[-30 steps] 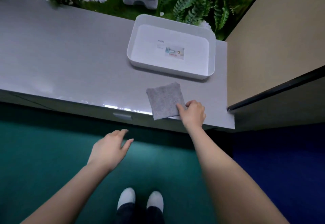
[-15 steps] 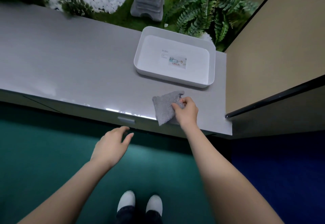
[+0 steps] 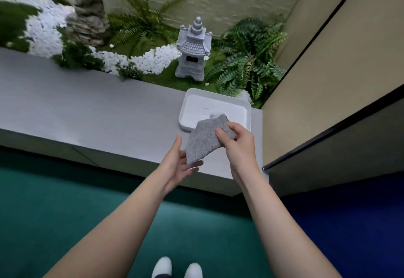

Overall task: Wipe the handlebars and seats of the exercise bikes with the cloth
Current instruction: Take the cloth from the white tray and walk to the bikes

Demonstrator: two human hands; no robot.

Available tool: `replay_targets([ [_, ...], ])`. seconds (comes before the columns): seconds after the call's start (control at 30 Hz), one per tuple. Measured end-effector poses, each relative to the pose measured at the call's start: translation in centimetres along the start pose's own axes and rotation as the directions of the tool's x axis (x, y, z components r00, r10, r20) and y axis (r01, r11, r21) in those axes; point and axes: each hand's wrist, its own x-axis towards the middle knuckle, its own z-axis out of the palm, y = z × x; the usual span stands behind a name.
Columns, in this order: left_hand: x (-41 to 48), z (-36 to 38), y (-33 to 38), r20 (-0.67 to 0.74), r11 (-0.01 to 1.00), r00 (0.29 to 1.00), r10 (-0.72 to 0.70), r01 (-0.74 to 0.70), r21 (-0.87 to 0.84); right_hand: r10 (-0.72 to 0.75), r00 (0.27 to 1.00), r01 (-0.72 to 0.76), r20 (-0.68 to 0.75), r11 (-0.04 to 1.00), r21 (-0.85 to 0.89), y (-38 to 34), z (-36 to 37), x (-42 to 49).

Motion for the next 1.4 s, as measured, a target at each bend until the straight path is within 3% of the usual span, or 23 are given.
replay_targets([
  [0.07, -2.5, 0.8, 1.4, 0.129, 0.968, 0.991, 0.034, -0.001, -0.249, -0.008, 1.000, 0.007, 0.022, 0.997, 0.081, -2.2, -0.5, -1.9],
  [0.13, -4.7, 1.3, 2.5, 0.157, 0.924, 0.978, 0.135, -0.067, -0.377, -0.003, 0.999, -0.002, 0.037, 0.993, 0.121, -3.6, -1.3, -3.8],
  [0.3, -9.4, 1.0, 3.7, 0.003, 0.922, 0.922, 0.387, -0.387, -0.026, 0.089, 0.972, -0.141, 0.216, 0.961, 0.239, -4.1, -3.1, -8.4],
  [0.4, -11.9, 0.9, 4.7, 0.029, 0.866, 0.869, 0.494, -0.494, 0.079, 0.177, 0.895, -0.360, 0.409, 0.828, 0.429, -4.4, -2.9, -10.4],
  [0.5, -13.8, 1.4, 5.9, 0.106, 0.815, 0.822, 0.560, -0.570, 0.109, 0.262, 0.800, -0.562, 0.539, 0.642, 0.521, -5.0, -1.4, -11.3],
  [0.7, -17.1, 2.4, 7.4, 0.177, 0.783, 0.790, 0.587, -0.610, 0.122, 0.262, 0.772, -0.619, 0.579, 0.519, 0.590, -6.7, 0.4, -11.7],
  [0.83, -18.6, 2.4, 7.1, 0.114, 0.773, 0.788, 0.605, -0.616, 0.153, 0.176, 0.805, -0.559, 0.567, 0.547, 0.623, -7.7, -0.8, -11.4],
  [1.03, -20.1, 3.5, 2.6, -0.125, 0.735, 0.740, 0.661, -0.606, 0.304, 0.115, 0.887, -0.357, 0.448, 0.787, 0.503, -7.0, -3.6, -11.5],
  [1.17, -21.3, 5.4, -2.2, -0.295, 0.700, 0.640, 0.710, -0.594, 0.397, 0.073, 0.923, -0.208, 0.377, 0.920, 0.332, -6.3, -6.2, -12.2],
  [1.3, -22.8, 6.8, -6.8, -0.478, 0.706, 0.520, 0.708, -0.541, 0.457, 0.037, 0.914, -0.084, 0.403, 0.992, 0.099, -5.3, -7.6, -13.9],
  [1.4, -24.8, 7.8, -9.8, -0.588, 0.721, 0.428, 0.686, -0.508, 0.471, -0.124, 0.900, 0.189, 0.417, 0.975, -0.118, -4.8, -7.6, -16.7],
])
